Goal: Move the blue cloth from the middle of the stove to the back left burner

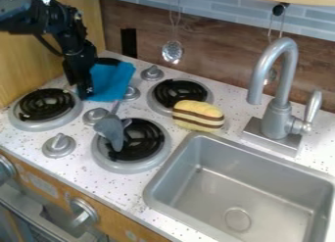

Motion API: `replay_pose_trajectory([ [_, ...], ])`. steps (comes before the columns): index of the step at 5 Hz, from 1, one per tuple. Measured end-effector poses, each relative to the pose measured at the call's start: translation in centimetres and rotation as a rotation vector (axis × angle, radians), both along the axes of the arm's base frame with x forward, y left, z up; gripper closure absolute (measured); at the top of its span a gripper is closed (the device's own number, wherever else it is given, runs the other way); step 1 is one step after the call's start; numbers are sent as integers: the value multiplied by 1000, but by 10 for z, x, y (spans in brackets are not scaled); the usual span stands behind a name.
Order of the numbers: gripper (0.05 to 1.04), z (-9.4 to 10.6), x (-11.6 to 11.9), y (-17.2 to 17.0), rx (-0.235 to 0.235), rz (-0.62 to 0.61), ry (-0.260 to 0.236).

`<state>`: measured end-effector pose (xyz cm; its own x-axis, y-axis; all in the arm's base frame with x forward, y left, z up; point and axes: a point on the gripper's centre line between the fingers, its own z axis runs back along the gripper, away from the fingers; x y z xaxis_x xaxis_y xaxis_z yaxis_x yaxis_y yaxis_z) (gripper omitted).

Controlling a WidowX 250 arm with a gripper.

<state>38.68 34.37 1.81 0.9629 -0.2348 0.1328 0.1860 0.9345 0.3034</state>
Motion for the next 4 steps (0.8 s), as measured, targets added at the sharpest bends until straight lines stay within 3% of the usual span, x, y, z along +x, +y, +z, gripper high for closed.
replay_pose_trajectory([
  [2, 83, 1, 3, 18, -16, 86, -36],
  [4, 82, 2, 1, 19, -6, 85, -47],
])
